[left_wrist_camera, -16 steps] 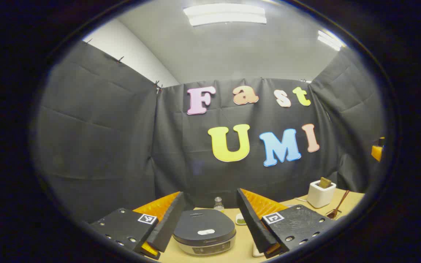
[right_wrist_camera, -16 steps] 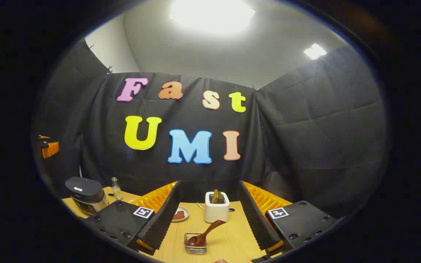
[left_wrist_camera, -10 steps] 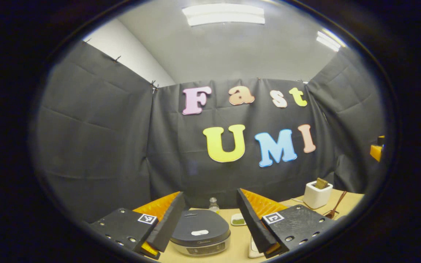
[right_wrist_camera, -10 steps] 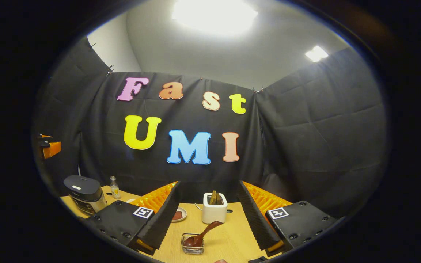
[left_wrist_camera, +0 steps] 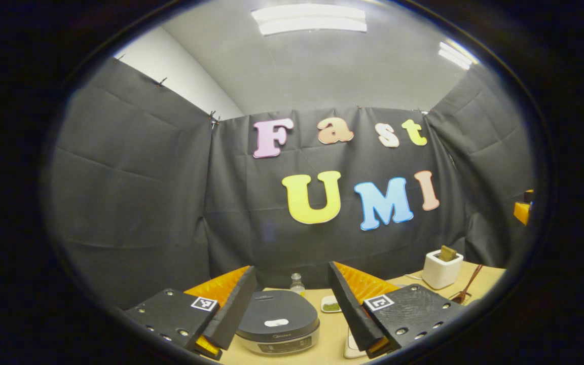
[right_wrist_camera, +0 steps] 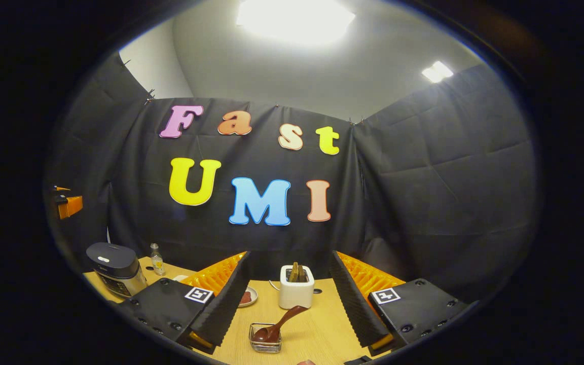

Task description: Close the left gripper, press the button to open the rice cooker; take a wooden spoon from the chopstick holder with the right hand, scoop a spoonful of rice and pour it into the rice cooker, then put the wooden spoon back into the chopstick holder.

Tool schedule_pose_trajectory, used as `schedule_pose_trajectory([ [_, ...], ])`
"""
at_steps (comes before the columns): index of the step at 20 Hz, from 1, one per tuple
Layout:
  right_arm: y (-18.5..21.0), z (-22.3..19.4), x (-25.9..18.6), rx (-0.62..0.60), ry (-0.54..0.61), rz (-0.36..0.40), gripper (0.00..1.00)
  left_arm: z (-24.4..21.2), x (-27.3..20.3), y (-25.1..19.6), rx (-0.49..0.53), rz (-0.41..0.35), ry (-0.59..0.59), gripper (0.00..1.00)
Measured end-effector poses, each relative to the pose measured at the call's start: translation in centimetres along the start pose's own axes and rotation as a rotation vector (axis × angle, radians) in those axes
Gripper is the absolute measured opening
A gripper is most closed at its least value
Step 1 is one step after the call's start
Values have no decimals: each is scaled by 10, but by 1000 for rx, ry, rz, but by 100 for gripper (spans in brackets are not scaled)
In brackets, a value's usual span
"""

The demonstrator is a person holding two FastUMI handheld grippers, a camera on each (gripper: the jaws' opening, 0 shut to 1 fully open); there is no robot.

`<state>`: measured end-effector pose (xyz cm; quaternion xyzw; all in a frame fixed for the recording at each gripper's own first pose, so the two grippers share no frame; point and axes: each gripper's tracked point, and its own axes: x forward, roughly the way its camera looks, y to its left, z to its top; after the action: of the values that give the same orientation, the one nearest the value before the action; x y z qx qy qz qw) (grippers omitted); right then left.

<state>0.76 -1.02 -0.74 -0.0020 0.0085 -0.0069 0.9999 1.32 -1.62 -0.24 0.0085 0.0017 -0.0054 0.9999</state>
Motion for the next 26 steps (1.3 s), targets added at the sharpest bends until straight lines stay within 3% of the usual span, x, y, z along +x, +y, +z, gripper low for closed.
schedule_pose_trajectory([
  [13,-15,-17,1,7,17,20,98,13,-5,-13,-21,12,-17,88],
  [16,-16,-24,2,17,27,37,98,13,-7,-18,-11,10,-10,70],
  [17,-16,-24,2,19,28,45,98,13,-9,-16,-3,28,-9,70],
  [19,-15,-28,4,26,30,62,98,13,-7,-10,-5,66,-5,29],
  [20,-15,-29,6,34,29,71,97,10,-10,-15,-17,60,4,18],
  [21,-15,-30,7,42,31,82,98,9,-10,-10,-26,86,10,22],
  [23,-14,-35,9,48,35,101,98,5,-6,2,-50,121,22,8],
  [24,-14,-37,11,46,41,106,98,0,-3,-1,-79,104,34,0],
  [26,-12,-41,14,38,57,118,98,-8,4,-1,-135,63,53,0],
])
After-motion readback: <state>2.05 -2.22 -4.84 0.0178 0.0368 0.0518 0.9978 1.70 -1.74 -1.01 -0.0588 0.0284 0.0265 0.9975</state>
